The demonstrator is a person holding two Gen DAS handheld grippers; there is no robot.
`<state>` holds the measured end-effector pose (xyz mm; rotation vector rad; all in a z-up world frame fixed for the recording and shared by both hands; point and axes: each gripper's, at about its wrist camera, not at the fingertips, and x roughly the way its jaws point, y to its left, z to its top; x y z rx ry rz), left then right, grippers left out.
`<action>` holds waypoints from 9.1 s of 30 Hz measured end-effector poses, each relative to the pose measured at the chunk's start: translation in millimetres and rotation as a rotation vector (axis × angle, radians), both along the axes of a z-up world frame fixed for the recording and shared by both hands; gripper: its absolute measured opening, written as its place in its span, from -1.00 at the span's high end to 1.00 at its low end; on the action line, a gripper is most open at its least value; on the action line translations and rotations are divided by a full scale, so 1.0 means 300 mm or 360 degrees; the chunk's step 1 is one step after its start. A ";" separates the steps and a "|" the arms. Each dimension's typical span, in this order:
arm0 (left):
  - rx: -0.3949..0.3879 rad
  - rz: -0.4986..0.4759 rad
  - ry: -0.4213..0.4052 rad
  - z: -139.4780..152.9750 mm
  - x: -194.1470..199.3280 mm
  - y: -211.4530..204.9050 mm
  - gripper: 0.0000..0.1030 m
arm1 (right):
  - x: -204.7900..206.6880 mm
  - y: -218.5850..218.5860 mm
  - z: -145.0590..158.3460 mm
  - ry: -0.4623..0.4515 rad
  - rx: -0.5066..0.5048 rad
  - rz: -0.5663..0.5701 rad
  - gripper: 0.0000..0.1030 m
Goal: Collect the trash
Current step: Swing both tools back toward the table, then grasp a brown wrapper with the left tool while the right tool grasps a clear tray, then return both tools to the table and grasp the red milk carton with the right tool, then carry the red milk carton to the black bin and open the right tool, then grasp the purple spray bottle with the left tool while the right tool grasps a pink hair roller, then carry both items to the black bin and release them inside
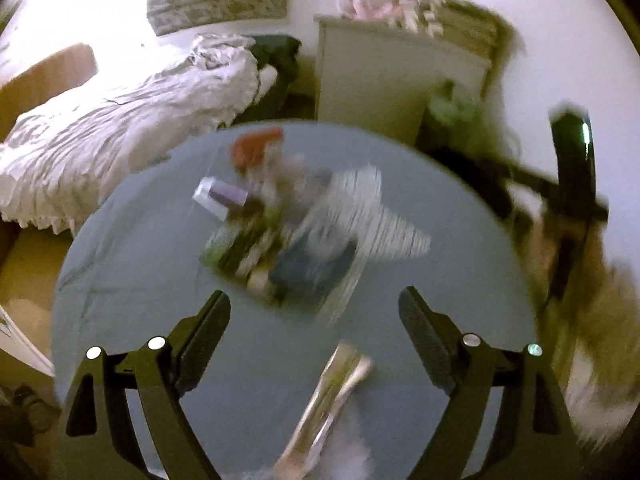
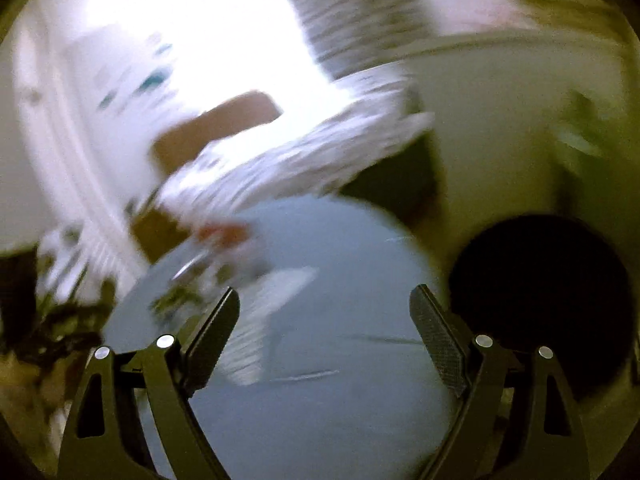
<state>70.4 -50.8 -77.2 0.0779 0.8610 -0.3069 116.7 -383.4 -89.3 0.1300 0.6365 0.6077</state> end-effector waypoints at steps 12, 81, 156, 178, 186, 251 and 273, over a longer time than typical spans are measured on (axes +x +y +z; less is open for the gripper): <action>0.0179 -0.0173 0.0115 -0.208 -0.046 -0.007 0.06 | 0.067 0.558 -0.006 -0.0088 -0.0700 0.0648 -0.29; -0.0505 -0.0334 0.0038 0.000 0.600 -0.864 -0.52 | 0.282 -0.658 -0.140 0.0103 0.0328 -0.0989 -0.48; -0.0579 -0.0028 -0.0258 0.170 0.383 -0.379 0.96 | 0.087 -0.514 0.045 0.0003 0.0370 -0.0779 -0.05; -0.0550 -0.0344 0.0120 -0.124 0.767 -0.996 0.95 | 0.241 -0.656 -0.165 0.0208 0.0192 -0.0988 -0.05; -0.0518 -0.0332 0.0171 -0.142 0.783 -1.013 0.88 | 0.223 -0.660 -0.164 0.0206 0.0218 -0.1004 -0.06; -0.0497 0.0075 -0.0218 0.155 0.542 -0.026 0.38 | 0.442 0.161 0.136 0.0128 0.0168 -0.0040 0.42; -0.0411 -0.0425 0.0148 -0.137 0.803 -1.094 0.38 | 0.416 -0.680 -0.148 0.0150 0.0237 -0.1131 0.42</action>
